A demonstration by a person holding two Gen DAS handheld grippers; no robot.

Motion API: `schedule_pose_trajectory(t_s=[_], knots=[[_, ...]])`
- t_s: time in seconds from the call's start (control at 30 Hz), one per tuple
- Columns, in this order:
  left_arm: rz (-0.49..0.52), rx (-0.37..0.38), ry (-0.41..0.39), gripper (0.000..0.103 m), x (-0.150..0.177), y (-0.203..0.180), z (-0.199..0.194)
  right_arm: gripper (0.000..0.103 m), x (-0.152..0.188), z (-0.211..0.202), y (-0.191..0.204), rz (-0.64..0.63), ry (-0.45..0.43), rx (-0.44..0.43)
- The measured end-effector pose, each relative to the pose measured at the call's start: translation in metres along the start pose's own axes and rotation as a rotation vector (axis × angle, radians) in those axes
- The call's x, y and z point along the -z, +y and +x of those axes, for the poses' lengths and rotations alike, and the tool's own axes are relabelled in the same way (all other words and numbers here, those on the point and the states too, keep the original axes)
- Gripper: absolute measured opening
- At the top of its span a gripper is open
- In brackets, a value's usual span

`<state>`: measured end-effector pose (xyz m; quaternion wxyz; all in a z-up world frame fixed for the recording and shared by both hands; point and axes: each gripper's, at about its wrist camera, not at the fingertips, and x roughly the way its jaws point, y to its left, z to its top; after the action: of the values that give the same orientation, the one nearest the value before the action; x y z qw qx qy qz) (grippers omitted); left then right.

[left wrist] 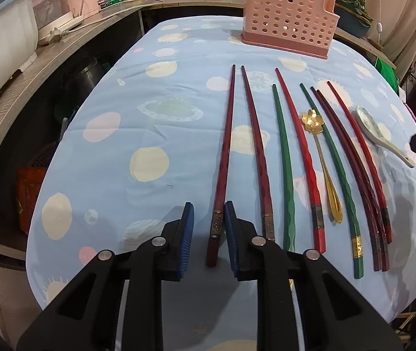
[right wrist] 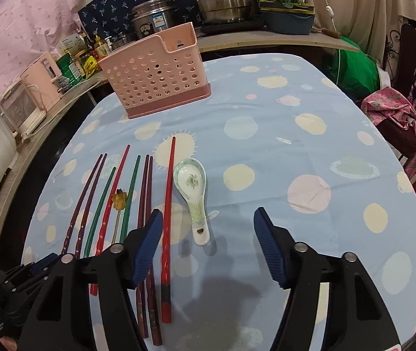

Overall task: Organize utensils
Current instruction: 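Grasp a dark red chopstick with the left tool while the right tool grasps the white ceramic spoon, then lift the chopstick and spoon and carry both over the pink basket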

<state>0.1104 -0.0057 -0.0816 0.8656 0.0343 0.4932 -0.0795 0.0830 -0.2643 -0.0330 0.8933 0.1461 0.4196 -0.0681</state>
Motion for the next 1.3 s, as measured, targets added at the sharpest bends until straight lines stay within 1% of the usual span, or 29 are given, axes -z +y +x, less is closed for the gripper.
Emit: schedule_pose_trajectory(t_s=[0.03, 0.1, 0.13, 0.2, 0.3, 0.43, 0.53, 0.73, 0.8, 0.87, 0.93, 1.13, 1.3], knots=[[0.0, 0.0, -0.001, 0.021, 0.0, 0.0, 0.0, 0.049, -0.002, 0.005, 0.0, -0.002, 0.006, -0.004], [-0.001, 0.0, 0.0, 0.021, 0.0, 0.0, 0.0, 0.038, -0.003, 0.014, 0.001, -0.005, 0.021, -0.01], [-0.001, 0.001, 0.0, 0.021, 0.0, 0.0, 0.0, 0.035, -0.003, 0.017, 0.001, -0.006, 0.028, -0.013], [-0.001, 0.002, -0.001, 0.021, 0.0, 0.0, 0.0, 0.026, -0.002, 0.025, 0.0, -0.001, 0.045, -0.017], [0.0, 0.005, -0.002, 0.021, 0.001, 0.001, 0.0, 0.02, 0.002, 0.032, -0.002, 0.004, 0.065, -0.027], [0.002, 0.006, -0.004, 0.021, 0.001, 0.001, 0.0, 0.017, 0.007, 0.038, -0.004, 0.012, 0.077, -0.038], [0.003, 0.005, -0.007, 0.021, 0.001, 0.0, -0.001, 0.01, 0.012, 0.042, -0.006, 0.018, 0.082, -0.046], [0.007, 0.002, -0.02, 0.02, 0.002, -0.001, -0.001, 0.009, 0.017, 0.039, -0.006, 0.014, 0.055, -0.047], [0.001, 0.016, -0.018, 0.009, 0.002, 0.001, -0.002, 0.007, 0.017, 0.035, -0.006, 0.017, 0.056, -0.047], [-0.024, 0.051, -0.003, 0.007, 0.0, 0.006, -0.003, 0.007, 0.017, 0.026, -0.007, 0.017, 0.041, -0.039], [-0.046, 0.063, -0.004, 0.007, 0.0, 0.011, -0.007, 0.007, 0.015, 0.013, -0.007, 0.016, 0.016, -0.032], [-0.062, 0.069, -0.07, 0.007, -0.01, 0.018, -0.037, 0.007, 0.0, -0.026, -0.011, 0.026, -0.064, -0.019], [-0.07, 0.072, -0.167, 0.007, -0.034, 0.024, -0.072, 0.007, -0.015, -0.049, -0.012, 0.008, -0.122, -0.014]])
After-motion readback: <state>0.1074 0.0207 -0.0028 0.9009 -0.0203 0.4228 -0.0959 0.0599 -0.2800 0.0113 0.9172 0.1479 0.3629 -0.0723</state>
